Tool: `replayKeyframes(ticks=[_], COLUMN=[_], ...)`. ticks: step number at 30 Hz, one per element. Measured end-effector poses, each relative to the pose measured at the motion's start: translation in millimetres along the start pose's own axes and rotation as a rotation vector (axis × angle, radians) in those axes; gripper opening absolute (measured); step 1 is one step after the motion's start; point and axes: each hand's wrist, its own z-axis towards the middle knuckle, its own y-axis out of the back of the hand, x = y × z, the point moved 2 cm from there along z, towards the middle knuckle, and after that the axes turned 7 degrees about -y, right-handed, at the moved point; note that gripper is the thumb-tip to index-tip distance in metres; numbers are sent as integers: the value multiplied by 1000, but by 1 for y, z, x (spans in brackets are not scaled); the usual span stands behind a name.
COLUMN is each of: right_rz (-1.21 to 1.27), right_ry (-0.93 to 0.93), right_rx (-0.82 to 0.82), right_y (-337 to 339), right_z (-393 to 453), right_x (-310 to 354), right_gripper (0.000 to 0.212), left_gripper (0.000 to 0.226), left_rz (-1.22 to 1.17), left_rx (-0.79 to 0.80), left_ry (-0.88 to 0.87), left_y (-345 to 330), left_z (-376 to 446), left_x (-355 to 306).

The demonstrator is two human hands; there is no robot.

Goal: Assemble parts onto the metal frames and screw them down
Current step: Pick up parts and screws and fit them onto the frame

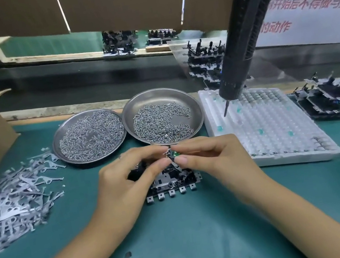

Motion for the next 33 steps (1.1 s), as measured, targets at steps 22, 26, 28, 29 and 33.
replayKeyframes(ticks=[22,26,28,29,33], right_rz=[-305,-454,-483,-491,-568], right_ry=[242,388,405,398,424], right_rx=[-18,-38,-42,-46,-80], right_y=[-6,-7,-6,-7,-9], right_z=[-5,-6,-5,-5,-5], right_x=[-3,-4,-5,-6,-10], right_gripper=[25,19,17,17,15], left_gripper=[20,27,28,28,33], left_rz=[71,112,111,110,62], left_rx=[25,58,99,127,213], left_ry=[-104,-80,-60,-44,54], left_y=[3,7,9,10,15], left_z=[4,5,7,8,12], left_x=[0,4,5,6,9])
